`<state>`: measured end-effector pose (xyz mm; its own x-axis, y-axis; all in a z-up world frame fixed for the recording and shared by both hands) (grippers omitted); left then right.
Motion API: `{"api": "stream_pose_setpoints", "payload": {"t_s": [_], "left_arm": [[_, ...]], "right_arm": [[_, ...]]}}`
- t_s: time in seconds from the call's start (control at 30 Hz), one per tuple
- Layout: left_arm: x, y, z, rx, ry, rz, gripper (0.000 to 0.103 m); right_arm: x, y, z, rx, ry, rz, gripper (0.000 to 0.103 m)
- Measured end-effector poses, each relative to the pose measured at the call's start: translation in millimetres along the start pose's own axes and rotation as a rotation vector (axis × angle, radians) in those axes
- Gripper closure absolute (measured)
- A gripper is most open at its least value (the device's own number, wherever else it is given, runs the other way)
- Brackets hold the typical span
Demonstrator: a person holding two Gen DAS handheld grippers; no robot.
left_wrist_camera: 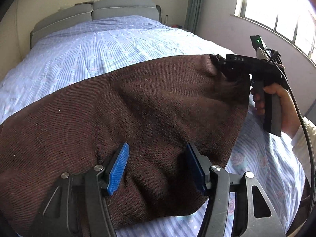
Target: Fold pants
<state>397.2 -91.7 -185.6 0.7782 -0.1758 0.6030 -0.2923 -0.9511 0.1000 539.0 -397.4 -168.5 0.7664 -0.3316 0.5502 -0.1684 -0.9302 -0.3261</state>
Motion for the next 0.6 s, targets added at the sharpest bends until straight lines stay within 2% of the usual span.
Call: {"api": "stream_pose_setpoints", "payload": {"t_s": [0.13, 0.2, 0.23, 0.3, 0.4, 0.47, 0.6], "left_arm": [[-1, 0, 1, -0.002, 0.01, -0.002, 0.044], [-2, 0, 2, 0.0, 0.013, -0.001, 0.044], [-2, -1, 2, 0.002, 0.013, 0.001, 0.044], [-3, 2, 2, 0.011, 0.011, 0.007, 0.044], [-5, 6, 1, 0.025, 0.003, 0.028, 0.044], [-6, 10, 2, 0.035, -0.003, 0.046, 0.044], [-7, 13, 7, 0.069, -0.012, 0.062, 0.043]], "right_arm": [[-12, 1, 4, 0.002, -0.009, -0.004, 0.016], [-12, 2, 5, 0.006, -0.008, 0.005, 0.023], [-12, 0, 6, 0.026, -0.012, 0.009, 0.037], [-13, -2, 4, 0.059, -0.022, 0.029, 0.044], [-10, -2, -4, 0.09, -0.027, 0.073, 0.061], [-5, -1, -18, 0.148, 0.01, 0.123, 0.062], [-1, -13, -28, 0.079, -0.011, 0.077, 0.064]]}}
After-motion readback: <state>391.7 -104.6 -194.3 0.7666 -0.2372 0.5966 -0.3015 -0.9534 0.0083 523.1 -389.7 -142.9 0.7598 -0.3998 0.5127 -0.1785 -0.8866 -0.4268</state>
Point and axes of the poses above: each gripper's, at about its wrist camera, not at the fingertips, and z roughly the way its jaws point, y to its right, x to its top, the point moved 5 cm from there along z, roughly the way its jaws point, and after that the axes turned 5 degrees about -y, right-handed, at the moved point
